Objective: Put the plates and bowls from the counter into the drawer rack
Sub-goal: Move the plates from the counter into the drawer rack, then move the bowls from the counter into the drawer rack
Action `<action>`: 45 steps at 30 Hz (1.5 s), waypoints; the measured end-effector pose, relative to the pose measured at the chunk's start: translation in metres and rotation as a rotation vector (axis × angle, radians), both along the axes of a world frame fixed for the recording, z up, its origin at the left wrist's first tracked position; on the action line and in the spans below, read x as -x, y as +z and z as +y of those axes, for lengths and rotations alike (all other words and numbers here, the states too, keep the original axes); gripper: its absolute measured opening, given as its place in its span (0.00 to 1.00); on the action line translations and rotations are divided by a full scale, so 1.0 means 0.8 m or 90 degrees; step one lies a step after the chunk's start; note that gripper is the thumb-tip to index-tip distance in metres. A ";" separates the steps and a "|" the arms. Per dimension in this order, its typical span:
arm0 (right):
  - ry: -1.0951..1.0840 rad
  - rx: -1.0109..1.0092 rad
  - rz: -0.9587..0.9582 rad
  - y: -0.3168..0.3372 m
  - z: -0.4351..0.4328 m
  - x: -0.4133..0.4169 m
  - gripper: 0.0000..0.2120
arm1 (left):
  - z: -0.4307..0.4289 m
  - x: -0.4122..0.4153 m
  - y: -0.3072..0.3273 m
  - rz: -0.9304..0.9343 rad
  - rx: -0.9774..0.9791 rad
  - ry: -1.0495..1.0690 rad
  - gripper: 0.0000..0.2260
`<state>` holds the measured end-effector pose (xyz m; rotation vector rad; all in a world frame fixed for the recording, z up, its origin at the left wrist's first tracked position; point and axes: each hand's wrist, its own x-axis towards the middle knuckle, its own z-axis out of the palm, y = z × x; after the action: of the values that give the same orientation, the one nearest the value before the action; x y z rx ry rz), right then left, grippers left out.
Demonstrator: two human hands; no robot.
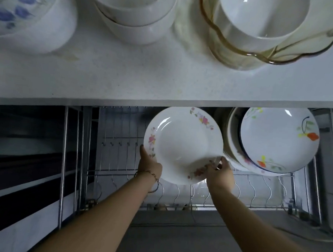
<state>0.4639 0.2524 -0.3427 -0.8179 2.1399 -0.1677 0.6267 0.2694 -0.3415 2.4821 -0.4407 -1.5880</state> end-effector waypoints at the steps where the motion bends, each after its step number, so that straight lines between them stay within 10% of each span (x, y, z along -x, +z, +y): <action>1: -0.004 -0.007 -0.012 0.002 0.000 0.001 0.12 | 0.001 -0.002 -0.002 0.031 0.008 0.029 0.33; 10: 0.152 0.039 -0.108 0.127 -0.044 0.013 0.19 | 0.002 -0.021 0.077 -0.012 0.027 -0.129 0.17; 16: -0.032 0.076 -0.525 0.295 -0.129 0.017 0.08 | -0.031 -0.024 0.183 0.028 0.169 -0.083 0.07; 24: -0.216 0.066 -0.710 0.309 -0.180 -0.003 0.18 | -0.031 -0.014 0.265 0.023 0.197 -0.076 0.11; 34: 0.008 -0.023 -0.630 0.344 -0.075 0.082 0.16 | -0.009 0.019 0.328 0.345 0.261 0.145 0.22; 45: 0.214 -0.126 -0.534 0.295 0.030 -0.008 0.25 | 0.107 -0.048 0.277 0.294 0.228 0.239 0.25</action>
<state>0.4703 0.2765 -0.1064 -0.7915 1.1976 -0.0954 0.6654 0.3550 -0.1196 1.7425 -0.1568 -1.6724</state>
